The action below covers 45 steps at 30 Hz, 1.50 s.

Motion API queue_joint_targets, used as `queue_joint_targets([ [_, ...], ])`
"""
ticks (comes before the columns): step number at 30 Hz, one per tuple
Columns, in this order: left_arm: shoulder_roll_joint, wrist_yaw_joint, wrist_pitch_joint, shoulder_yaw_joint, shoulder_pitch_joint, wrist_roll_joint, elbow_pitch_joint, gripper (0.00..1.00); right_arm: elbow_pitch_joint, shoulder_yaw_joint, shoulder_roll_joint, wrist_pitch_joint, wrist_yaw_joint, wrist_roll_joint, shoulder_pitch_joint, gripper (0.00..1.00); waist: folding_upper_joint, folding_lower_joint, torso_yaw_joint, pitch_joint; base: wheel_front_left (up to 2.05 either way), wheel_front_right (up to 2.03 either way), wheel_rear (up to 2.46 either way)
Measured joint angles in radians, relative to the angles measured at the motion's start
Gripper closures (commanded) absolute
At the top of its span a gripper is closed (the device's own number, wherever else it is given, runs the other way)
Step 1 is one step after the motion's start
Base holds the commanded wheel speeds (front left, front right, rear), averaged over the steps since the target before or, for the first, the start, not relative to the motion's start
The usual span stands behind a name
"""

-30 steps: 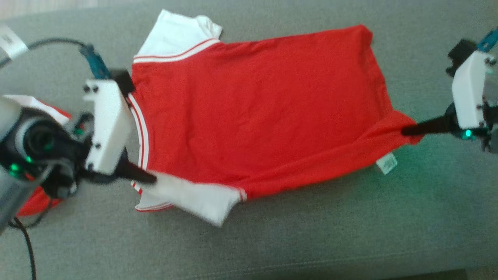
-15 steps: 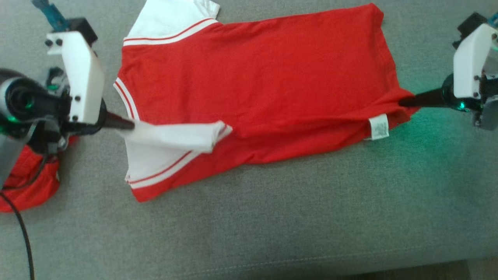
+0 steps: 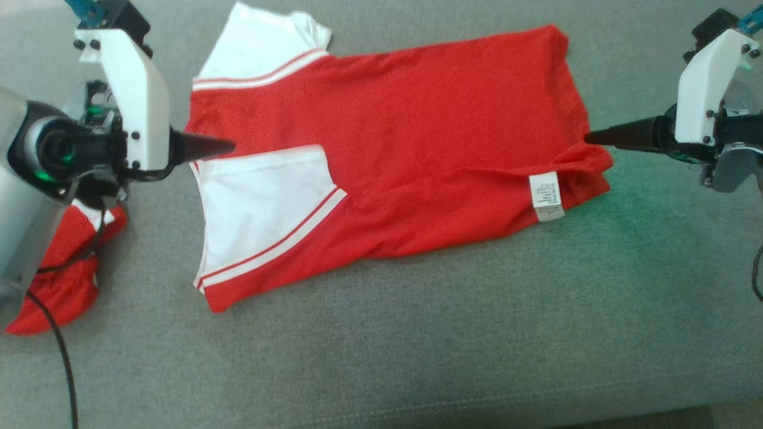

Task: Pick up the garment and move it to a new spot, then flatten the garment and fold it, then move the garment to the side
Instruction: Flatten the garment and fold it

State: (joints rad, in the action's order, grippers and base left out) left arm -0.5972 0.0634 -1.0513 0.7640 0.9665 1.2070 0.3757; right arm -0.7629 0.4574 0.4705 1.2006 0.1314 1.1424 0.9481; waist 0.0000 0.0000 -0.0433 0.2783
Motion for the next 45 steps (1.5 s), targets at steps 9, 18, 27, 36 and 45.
queue_joint_targets([
  [9, 0.021, -0.083, 0.516, -0.045, -0.036, -0.213, -0.065, 0.0, 0.317, -0.077, 0.01, -0.394, 0.0, 0.0, -0.203, 0.0, 0.0, 0.0, 0.004, -0.116, 0.0, 0.0, 0.0],
  [18, 0.015, 0.161, 0.991, -0.089, -0.32, -0.454, -0.288, 0.0, 0.626, -0.212, 0.009, -1.043, 0.0, -0.276, -0.517, 0.0, 0.0, -0.0001, 0.025, -0.218, 0.0, 0.0, 0.0],
  [27, 0.035, 0.366, 1.288, -0.17, -0.707, -0.513, -0.48, 0.0, 0.646, -0.326, -0.153, -1.331, 0.0, -0.522, -0.886, 0.0, 0.0001, -0.0001, 0.044, -0.239, 0.0, 0.0, 0.0],
  [36, 0.098, 0.362, 1.28, -0.143, -0.834, -0.557, -0.391, 0.0, 0.488, -0.359, -0.201, -1.361, 0.0, -0.681, -0.888, 0.0, 0.0, -0.0001, 0.055, -0.196, 0.0, 0.0, 0.0],
  [45, 0.166, 0.322, 1.043, -0.051, -0.746, -0.504, -0.204, 0.0, 0.231, -0.234, -0.174, -1.252, 0.0, -0.775, -0.621, 0.0, 0.0, 0.0, 0.063, -0.141, 0.0, 0.0, 0.0],
])
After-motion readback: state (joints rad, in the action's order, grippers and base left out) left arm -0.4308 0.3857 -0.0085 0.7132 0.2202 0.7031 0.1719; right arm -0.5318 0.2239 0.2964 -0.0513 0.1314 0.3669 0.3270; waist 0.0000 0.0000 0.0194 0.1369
